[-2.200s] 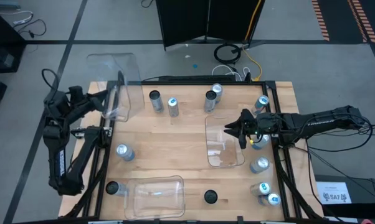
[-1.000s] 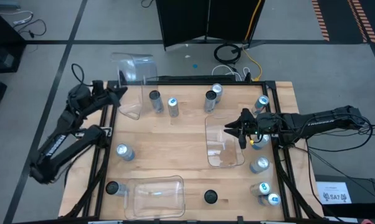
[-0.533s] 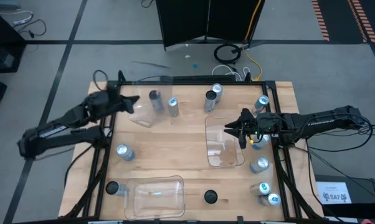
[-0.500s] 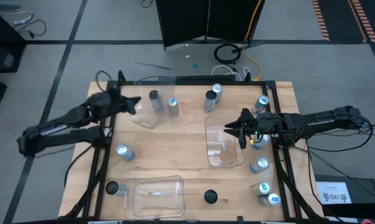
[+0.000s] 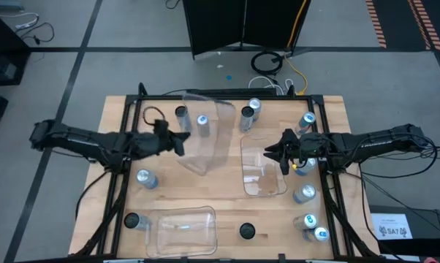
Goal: Sort soda cans
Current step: Move the top left transparent bin to the middle of the table
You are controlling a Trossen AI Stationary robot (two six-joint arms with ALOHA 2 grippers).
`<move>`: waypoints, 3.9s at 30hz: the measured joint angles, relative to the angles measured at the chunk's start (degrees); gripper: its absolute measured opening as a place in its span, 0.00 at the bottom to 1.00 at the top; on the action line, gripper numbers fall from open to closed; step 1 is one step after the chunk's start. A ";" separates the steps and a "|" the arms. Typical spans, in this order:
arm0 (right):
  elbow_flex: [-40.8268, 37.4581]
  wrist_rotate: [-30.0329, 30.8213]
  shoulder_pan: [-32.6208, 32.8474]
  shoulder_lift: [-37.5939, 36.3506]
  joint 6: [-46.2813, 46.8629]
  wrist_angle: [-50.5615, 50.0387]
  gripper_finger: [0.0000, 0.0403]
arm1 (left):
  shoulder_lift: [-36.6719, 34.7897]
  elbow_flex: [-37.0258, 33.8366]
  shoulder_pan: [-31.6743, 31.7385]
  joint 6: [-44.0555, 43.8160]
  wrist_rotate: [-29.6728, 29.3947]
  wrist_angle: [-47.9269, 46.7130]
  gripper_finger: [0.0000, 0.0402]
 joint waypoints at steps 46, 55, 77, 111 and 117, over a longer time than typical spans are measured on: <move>0.00 -0.22 -0.01 -0.01 2.58 -5.71 0.27 | 42.37 37.19 -7.48 -56.77 15.84 -52.08 0.01; 0.00 -0.20 -0.01 0.00 2.56 -6.20 0.27 | 48.18 37.13 -7.23 -54.87 19.88 -50.21 0.01; 0.00 -0.20 -0.02 0.00 2.97 -6.41 0.27 | 49.01 37.15 -7.40 -52.30 20.68 -47.48 0.14; 0.00 -0.20 -0.02 0.00 4.04 -7.84 0.27 | 48.99 37.13 -7.38 -50.83 19.79 -46.63 0.23; 0.00 -0.20 -0.02 0.00 4.07 -7.86 0.27 | 48.99 37.13 -7.38 -50.41 19.76 -46.63 0.35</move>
